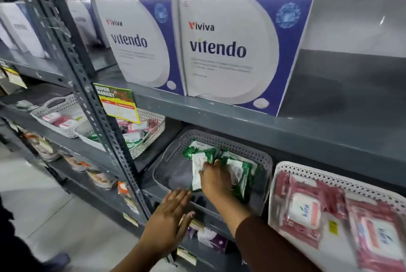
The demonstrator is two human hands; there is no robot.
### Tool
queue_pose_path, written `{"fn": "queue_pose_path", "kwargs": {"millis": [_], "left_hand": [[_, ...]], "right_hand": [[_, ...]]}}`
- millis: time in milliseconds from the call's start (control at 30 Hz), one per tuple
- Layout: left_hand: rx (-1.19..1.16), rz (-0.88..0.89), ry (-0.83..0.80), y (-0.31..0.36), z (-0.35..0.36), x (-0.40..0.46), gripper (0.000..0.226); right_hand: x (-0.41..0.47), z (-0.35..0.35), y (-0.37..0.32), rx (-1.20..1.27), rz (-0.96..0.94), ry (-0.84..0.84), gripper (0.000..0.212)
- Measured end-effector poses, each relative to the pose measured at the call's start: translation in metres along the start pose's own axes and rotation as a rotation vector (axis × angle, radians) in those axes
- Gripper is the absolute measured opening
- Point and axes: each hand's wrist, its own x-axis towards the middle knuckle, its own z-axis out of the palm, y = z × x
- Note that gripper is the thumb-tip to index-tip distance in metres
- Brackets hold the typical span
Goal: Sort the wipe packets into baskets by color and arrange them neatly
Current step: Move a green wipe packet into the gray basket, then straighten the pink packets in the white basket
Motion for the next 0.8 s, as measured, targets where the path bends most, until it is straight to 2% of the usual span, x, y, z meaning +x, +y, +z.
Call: {"fn": "queue_pose_path", "kwargs": {"millis": [133,267,400,500,533,600,667,733,800], "left_hand": [[-0.035,0.085,0.062,0.015,0.004,0.007,0.05],[-0.128,0.169,0.08,0.055,0.01,0.026,0.04],[-0.238,0.191,0.007,0.11,0.018,0.055,0.044],[-0.328,0.236,0.04,0.157,0.031,0.075,0.039],[-0.356,0.216,0.049,0.173,0.037,0.082,0.038],[-0.358,0.126,0.021,0.211,0.05,0.1,0.046],[-0.282,-0.021,-0.08,0.237,0.065,0.118,0.067],[-0.169,-0.132,-0.172,0.251,0.077,0.131,0.095],[-0.139,-0.215,-0.247,0.261,0.081,0.141,0.105]], "right_hand": [[-0.008,-0.02,0.006,0.022,-0.007,-0.042,0.04],[-0.045,-0.048,0.061,0.231,0.021,0.242,0.027],[-0.098,-0.081,0.15,0.361,0.19,0.417,0.015],[-0.132,-0.094,0.22,0.332,0.38,0.425,0.016],[-0.14,-0.096,0.241,0.282,0.461,0.417,0.025],[-0.155,-0.101,0.282,0.174,0.627,0.376,0.06],[-0.159,-0.104,0.308,0.103,0.729,0.305,0.087],[-0.161,-0.11,0.318,0.103,0.746,0.262,0.092],[-0.16,-0.111,0.323,0.101,0.737,0.239,0.084]]}}
